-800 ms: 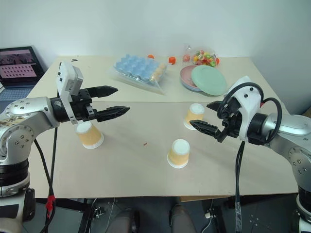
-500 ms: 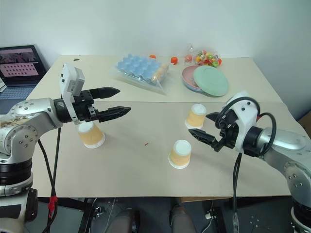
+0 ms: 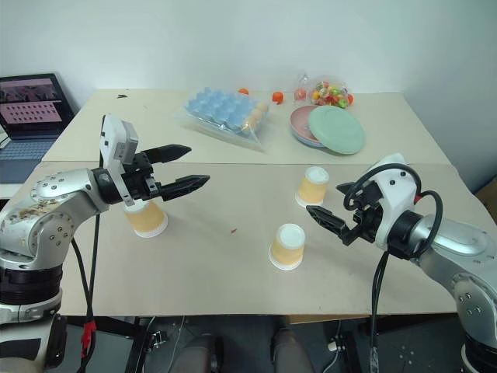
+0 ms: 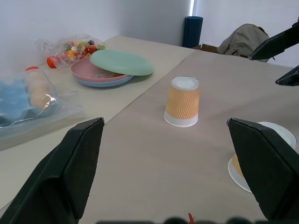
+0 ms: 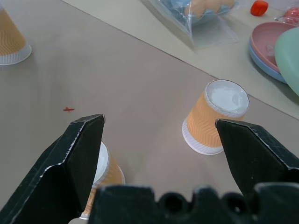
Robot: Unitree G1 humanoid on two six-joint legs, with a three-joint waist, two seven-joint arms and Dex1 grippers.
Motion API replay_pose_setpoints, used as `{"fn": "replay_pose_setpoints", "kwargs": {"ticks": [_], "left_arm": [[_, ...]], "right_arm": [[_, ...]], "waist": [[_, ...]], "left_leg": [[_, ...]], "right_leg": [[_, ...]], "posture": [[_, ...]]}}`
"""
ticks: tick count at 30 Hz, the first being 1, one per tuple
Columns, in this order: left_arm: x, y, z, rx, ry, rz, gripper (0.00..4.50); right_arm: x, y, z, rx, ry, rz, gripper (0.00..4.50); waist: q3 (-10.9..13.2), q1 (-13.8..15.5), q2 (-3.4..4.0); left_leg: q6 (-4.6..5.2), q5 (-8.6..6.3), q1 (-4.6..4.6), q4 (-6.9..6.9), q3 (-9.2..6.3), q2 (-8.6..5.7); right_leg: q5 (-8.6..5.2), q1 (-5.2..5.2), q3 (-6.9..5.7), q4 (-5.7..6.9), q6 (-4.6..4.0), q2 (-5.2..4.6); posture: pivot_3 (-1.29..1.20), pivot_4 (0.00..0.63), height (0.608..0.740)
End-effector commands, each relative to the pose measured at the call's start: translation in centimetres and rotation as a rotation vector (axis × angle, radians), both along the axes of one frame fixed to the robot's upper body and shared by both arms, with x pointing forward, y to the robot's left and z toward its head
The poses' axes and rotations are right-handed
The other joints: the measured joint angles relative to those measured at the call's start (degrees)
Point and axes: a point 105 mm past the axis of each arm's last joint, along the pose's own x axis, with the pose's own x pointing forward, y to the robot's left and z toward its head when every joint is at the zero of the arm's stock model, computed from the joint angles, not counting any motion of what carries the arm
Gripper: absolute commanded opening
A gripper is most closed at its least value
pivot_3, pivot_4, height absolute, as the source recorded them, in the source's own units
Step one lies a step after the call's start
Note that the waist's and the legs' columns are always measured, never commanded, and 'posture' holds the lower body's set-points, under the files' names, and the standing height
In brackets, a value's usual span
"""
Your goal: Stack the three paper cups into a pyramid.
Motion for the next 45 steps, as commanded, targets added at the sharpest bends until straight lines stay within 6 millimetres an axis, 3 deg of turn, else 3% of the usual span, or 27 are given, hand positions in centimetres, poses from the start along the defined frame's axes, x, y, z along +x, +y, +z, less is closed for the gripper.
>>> {"fn": "replay_pose_setpoints", "kwargs": {"ticks": [1, 6, 10, 18, 21, 28, 45], "left_arm": [[0.0, -0.9, 1.7, -0.012, -0.077, -0.04, 4.5], [0.4, -1.5, 1.5, -0.011, -0.06, -0.073, 4.5], [0.4, -2.1, 1.3, 0.0, -0.042, -0.114, 4.5], [0.5, -2.3, 1.6, 0.009, -0.034, -0.142, 4.5], [0.4, -2.5, 1.9, 0.016, -0.038, -0.148, 4.5], [0.2, -2.0, 2.6, 0.033, -0.047, -0.136, 4.5], [-0.3, -1.6, 2.8, 0.039, -0.053, -0.103, 4.5]], "right_arm": [[-1.1, -0.4, 1.0, -0.004, -0.073, -0.017, 4.48], [-2.9, -1.1, -0.4, -0.006, -0.034, -0.033, 4.48], [-3.8, 0.1, -1.9, 0.029, -0.007, -0.007, 4.48], [-5.2, 2.8, -4.0, 0.08, 0.053, 0.089, 4.48], [-4.7, 4.3, -5.3, 0.094, 0.079, 0.134, 4.48], [-3.3, 5.1, -6.6, 0.104, 0.079, 0.157, 4.48], [-0.2, 4.5, -7.7, 0.083, 0.023, 0.188, 4.48]], "waist": [[0.0, 0.1, -0.01], [0.0, -0.1, -0.01], [0.0, -0.4, -0.01], [0.0, -0.5, -0.03], [0.0, -0.5, -0.03], [0.0, -0.4, -0.07], [0.0, -0.5, -0.08]], "left_leg": [[0.0, 0.0, 0.0, -0.01, 0.0, -0.01], [0.01, 0.0, 0.0, -0.01, 0.0, -0.02], [0.01, -0.01, 0.4, -0.04, -0.01, 0.05], [0.01, -0.01, 0.83, -0.05, 0.03, 0.07], [0.01, -0.01, 0.83, -0.05, 0.03, 0.1], [0.0, -0.01, 0.81, -0.05, 0.03, 0.09], [0.01, -0.01, 0.81, -0.07, 0.03, 0.1]], "right_leg": [[0.01, 0.0, 0.0, 0.0, -0.01, -0.01], [0.07, 0.04, 0.01, -0.04, -0.12, -0.02], [-0.19, 0.44, 0.01, -0.03, 0.27, 0.06], [-0.27, 0.79, 0.03, -0.03, 0.26, 0.08], [-0.28, 0.79, 0.02, -0.03, 0.24, 0.11], [-0.28, 0.77, 0.02, -0.06, 0.24, 0.09], [-0.29, 0.76, 0.02, -0.04, 0.24, 0.11]], "posture": [[0.0, 0.15, 0.74], [0.0, 0.15, 0.74], [0.0, 0.15, 0.74], [0.0, 0.15, 0.74], [0.0, 0.15, 0.74], [0.0, 0.15, 0.74], [0.0, 0.15, 0.74]]}}
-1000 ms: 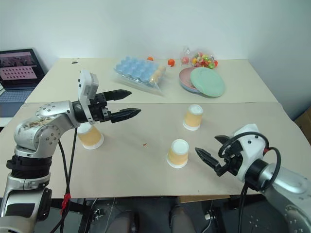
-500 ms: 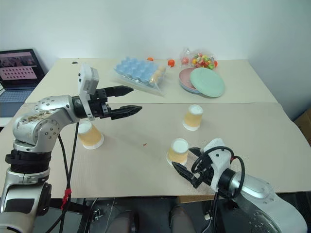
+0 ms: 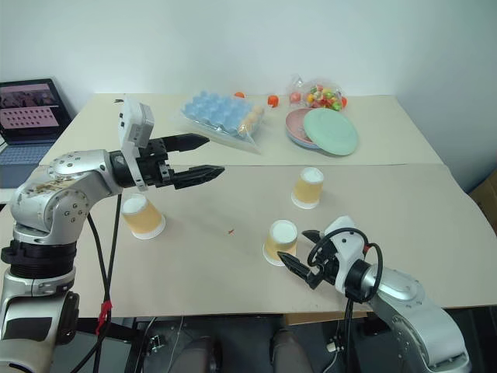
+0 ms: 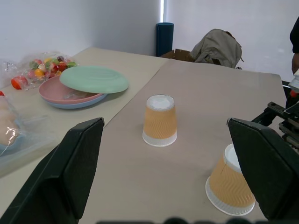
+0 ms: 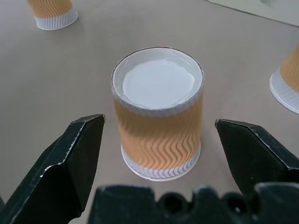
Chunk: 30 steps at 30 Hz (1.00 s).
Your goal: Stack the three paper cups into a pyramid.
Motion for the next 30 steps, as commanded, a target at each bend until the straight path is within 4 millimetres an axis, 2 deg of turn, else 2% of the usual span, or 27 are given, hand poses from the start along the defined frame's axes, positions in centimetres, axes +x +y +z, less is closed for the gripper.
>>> {"fn": "replay_pose_setpoints", "kwargs": {"ticks": [1, 5, 12, 20, 24, 30], "left_arm": [[-0.7, 0.4, 1.4, 0.002, -0.053, 0.001, 4.5], [-1.1, 0.6, 1.2, 0.019, -0.041, -0.003, 4.5], [-2.6, 1.9, -0.5, 0.094, 0.017, -0.013, 4.5], [-3.3, 2.6, -1.0, 0.121, 0.012, 0.013, 4.5], [-3.5, 2.7, -0.9, 0.119, 0.013, 0.02, 4.5], [-3.4, 2.9, -0.9, 0.116, 0.015, 0.027, 4.5]], "right_arm": [[0.8, 0.4, 1.1, 0.002, -0.076, 0.021, 4.48], [1.5, 0.7, 1.2, 0.006, -0.086, 0.027, 4.48], [2.8, 2.1, 2.8, 0.02, -0.121, 0.073, 4.48], [3.3, 3.0, 3.3, 0.028, -0.118, 0.106, 4.48], [3.2, 3.1, 3.1, 0.024, -0.106, 0.111, 3.7], [3.1, 3.2, 3.1, 0.028, -0.097, 0.108, 3.7]], "waist": [[0.0, -0.1, -0.01], [0.0, 0.0, -0.01], [0.0, -0.8, -0.01], [0.0, -0.9, -0.02], [0.0, -0.9, -0.02], [0.0, -1.0, -0.02]], "left_leg": [[0.0, 0.0, -0.01, 0.01, 0.0, 0.0], [0.0, 0.0, -0.01, 0.0, 0.0, 0.0], [0.0, 0.0, -0.01, -0.02, 0.01, 0.03], [0.0, 0.0, -0.02, -0.02, 0.01, 0.04], [0.0, 0.0, -0.02, -0.02, 0.01, 0.04], [0.0, 0.0, -0.02, -0.02, 0.01, 0.04]], "right_leg": [[0.0, 0.0, 0.0, -0.01, 0.0, 0.0], [0.0, -0.01, 0.0, -0.01, 0.0, 0.0], [0.0, -0.03, 0.01, 0.02, 0.0, 0.0], [0.0, -0.03, -0.01, 0.0, -0.01, 0.0], [0.0, -0.03, -0.01, 0.0, -0.01, 0.0], [0.0, -0.03, -0.01, 0.0, -0.01, 0.0]], "posture": [[0.0, 0.15, 0.74], [0.0, 0.15, 0.74], [0.0, 0.15, 0.74], [0.0, 0.15, 0.74], [0.0, 0.15, 0.74], [0.0, 0.15, 0.74]]}}
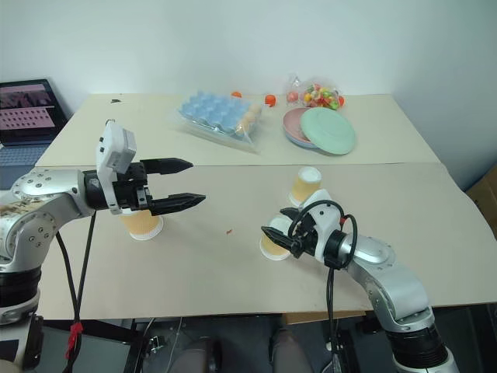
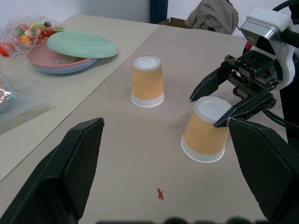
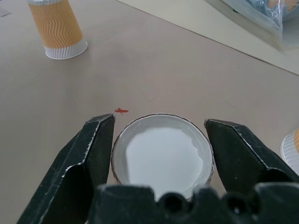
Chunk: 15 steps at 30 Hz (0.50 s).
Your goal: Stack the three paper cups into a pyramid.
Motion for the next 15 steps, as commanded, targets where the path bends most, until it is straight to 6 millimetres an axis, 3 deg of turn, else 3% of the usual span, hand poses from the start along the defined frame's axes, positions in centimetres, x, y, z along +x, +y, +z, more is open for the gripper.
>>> {"fn": "replay_pose_setpoints", "kwargs": {"ticks": [1, 6, 8, 15], "left_arm": [[-0.33, 0.21, 0.95, -0.001, -0.037, 0.003, 4.5], [-0.21, 0.14, 1.0, -0.001, -0.04, -0.001, 4.5], [-0.18, 0.08, 1.01, -0.001, -0.04, -0.004, 4.5], [-0.06, -0.03, 1.12, -0.003, -0.045, -0.009, 4.5]], "right_arm": [[-0.16, 0.45, 0.8, 0.014, -0.024, 0.012, 3.7], [-0.11, 0.46, 0.68, 0.02, -0.019, -0.003, 3.7], [-0.08, 0.41, 0.68, 0.023, -0.017, -0.006, 4.43], [0.04, 0.3, 0.25, 0.02, -0.001, -0.018, 4.43]], "waist": [[0.0, 0.0, 0.0], [0.0, -0.1, 0.0], [0.0, -0.1, 0.0], [0.0, -0.1, 0.0]], "left_leg": [[0.0, 0.0, 0.0, 0.0, 0.0, 0.0], [0.0, 0.0, 0.0, 0.0, 0.0, 0.0], [0.0, 0.0, 0.0, 0.0, 0.0, 0.0], [0.0, 0.0, 0.0, 0.0, 0.0, 0.0]], "right_leg": [[0.0, 0.0, 0.0, 0.0, 0.0, 0.0], [0.0, 0.0, 0.0, 0.0, 0.0, 0.0], [0.0, 0.0, 0.0, 0.0, 0.0, 0.0], [0.0, -0.01, 0.0, 0.0, 0.0, 0.0]], "posture": [[0.0, 0.15, 0.74], [0.0, 0.15, 0.74], [0.0, 0.15, 0.74], [0.0, 0.15, 0.74]]}}
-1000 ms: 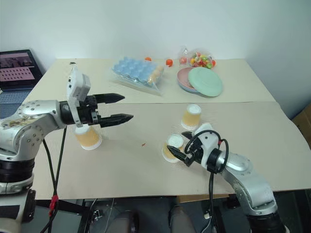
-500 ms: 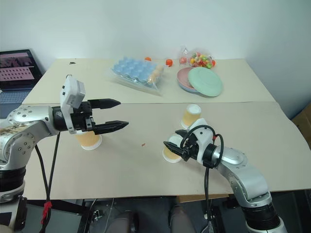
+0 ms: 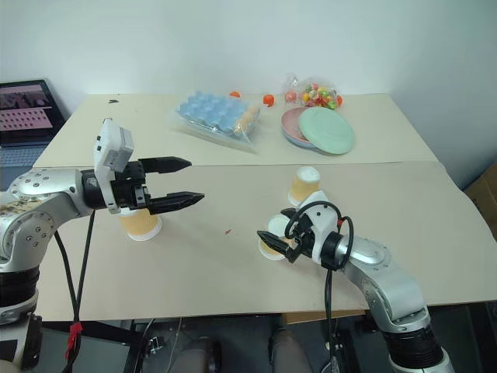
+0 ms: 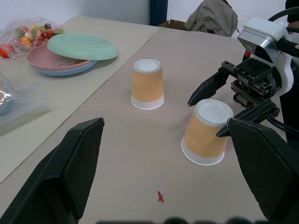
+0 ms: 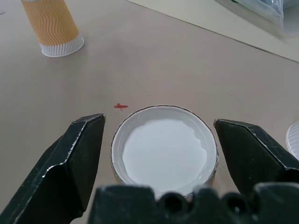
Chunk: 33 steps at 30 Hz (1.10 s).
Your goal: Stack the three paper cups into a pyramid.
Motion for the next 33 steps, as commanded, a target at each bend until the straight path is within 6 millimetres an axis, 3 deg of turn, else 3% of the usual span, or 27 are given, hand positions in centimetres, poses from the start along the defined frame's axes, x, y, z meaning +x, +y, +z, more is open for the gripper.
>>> {"fn": "replay_pose_setpoints", "kwargs": {"ticks": [1, 2, 5, 7, 8, 18, 25, 33], "left_arm": [[0.0, 0.0, 1.1, 0.002, -0.049, -0.004, 4.5], [0.0, 0.0, 1.1, 0.002, -0.05, -0.004, 4.5], [0.1, 0.0, 1.3, 0.004, -0.054, -0.004, 4.5], [0.1, 0.0, 1.4, 0.004, -0.056, -0.004, 4.5], [0.0, 0.1, 1.4, 0.006, -0.057, -0.004, 4.5], [-0.2, 1.3, 2.5, 0.051, -0.077, 0.016, 4.5], [-1.1, 2.4, 2.4, 0.09, -0.069, 0.032, 4.5], [-2.3, 3.1, 1.3, 0.125, -0.05, 0.063, 4.5]], "right_arm": [[0.0, 0.0, 0.7, 0.014, -0.024, 0.0, 4.43], [0.0, 0.0, 0.7, 0.012, -0.023, 0.001, 4.43], [-0.1, 0.1, 0.3, 0.007, -0.012, 0.008, 3.7], [-0.1, 0.1, 0.3, 0.007, -0.01, 0.009, 2.88], [-0.1, 0.1, 0.3, 0.006, -0.012, 0.007, 2.79], [0.4, 0.4, 0.9, 0.0, -0.023, 0.006, 2.79], [3.2, 4.2, 3.4, -0.048, -0.057, 0.054, 2.79], [3.7, 8.8, 3.9, -0.05, -0.046, 0.179, 2.79]], "waist": [[0.0, 0.0, 0.0], [0.0, 0.0, 0.0], [0.0, 0.0, 0.0], [0.0, 0.0, 0.0], [0.0, 0.0, 0.0], [0.0, -0.1, 0.0], [0.1, -0.8, -0.08], [0.1, -0.2, -0.1]], "left_leg": [[0.0, 0.0, 0.0, 0.0, 0.0, 0.0], [0.0, 0.0, 0.0, 0.0, 0.0, 0.0], [0.0, 0.0, 0.0, 0.0, 0.0, 0.0], [0.0, 0.0, 0.0, 0.0, 0.0, 0.0], [0.0, 0.0, 0.0, 0.0, 0.0, 0.0], [0.0, 0.0, 0.01, 0.0, 0.0, 0.0], [0.0, 0.0, 0.03, -0.05, 0.05, 0.15], [0.0, -0.01, -0.13, -0.12, 0.04, 0.22]], "right_leg": [[0.0, 0.0, 0.0, 0.0, 0.0, 0.0], [0.0, 0.0, 0.0, 0.0, 0.0, 0.0], [0.0, 0.0, 0.0, 0.0, 0.0, 0.0], [0.0, 0.0, 0.0, 0.0, 0.0, 0.0], [0.0, 0.0, 0.0, 0.0, 0.0, 0.0], [0.0, 0.0, 0.0, 0.0, 0.0, 0.0], [0.0, -0.08, 0.01, 0.04, -0.09, 0.15], [0.01, -0.24, -0.02, -0.01, -0.21, 0.19]], "posture": [[0.0, 0.15, 0.74], [0.0, 0.15, 0.74], [0.0, 0.15, 0.74], [0.0, 0.15, 0.74], [0.0, 0.15, 0.74], [0.0, 0.15, 0.74], [0.0, 0.15, 0.74], [0.0, 0.15, 0.74]]}}
